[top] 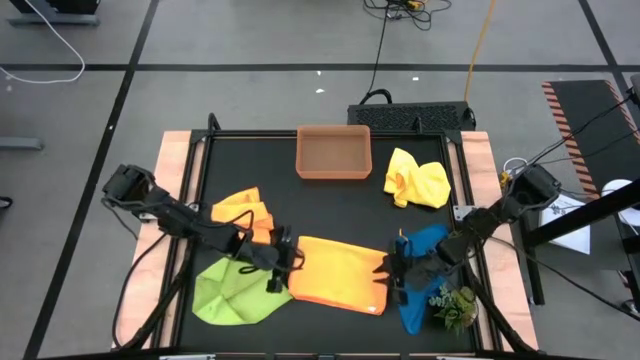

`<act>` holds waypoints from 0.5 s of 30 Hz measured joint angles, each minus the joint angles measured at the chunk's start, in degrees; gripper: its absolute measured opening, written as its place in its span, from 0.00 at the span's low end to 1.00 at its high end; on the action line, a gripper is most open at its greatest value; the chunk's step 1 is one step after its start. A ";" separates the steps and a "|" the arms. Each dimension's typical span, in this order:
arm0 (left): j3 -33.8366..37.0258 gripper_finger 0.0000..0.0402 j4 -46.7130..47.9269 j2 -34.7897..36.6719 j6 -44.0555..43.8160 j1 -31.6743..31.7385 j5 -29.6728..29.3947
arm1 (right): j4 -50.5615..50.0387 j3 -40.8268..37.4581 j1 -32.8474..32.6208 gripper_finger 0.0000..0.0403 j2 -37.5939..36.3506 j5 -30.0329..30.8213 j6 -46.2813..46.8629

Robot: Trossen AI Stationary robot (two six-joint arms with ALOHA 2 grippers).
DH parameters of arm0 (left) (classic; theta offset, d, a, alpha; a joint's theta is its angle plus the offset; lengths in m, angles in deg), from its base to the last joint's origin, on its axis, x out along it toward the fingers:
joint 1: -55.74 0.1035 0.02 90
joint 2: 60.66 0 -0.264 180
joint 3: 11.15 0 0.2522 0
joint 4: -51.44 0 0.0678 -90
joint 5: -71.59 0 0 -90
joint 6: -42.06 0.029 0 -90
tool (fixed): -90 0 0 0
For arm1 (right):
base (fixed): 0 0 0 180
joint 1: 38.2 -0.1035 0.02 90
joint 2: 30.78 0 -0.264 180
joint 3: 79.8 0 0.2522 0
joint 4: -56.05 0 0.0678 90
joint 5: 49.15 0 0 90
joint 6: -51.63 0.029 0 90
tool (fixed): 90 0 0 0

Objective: Fold microfiber towels
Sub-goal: Fold the right orange microfiber towel

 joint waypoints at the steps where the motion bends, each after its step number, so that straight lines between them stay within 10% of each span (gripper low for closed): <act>1: 0.02 0.33 -0.28 -0.68 0.47 0.90 0.05 | -0.09 -0.76 0.78 0.29 0.02 0.00 0.08; 15: 0.09 0.33 -12.41 -2.24 10.86 15.32 12.06 | 0.86 -6.70 16.98 0.29 -0.44 -9.13 -10.16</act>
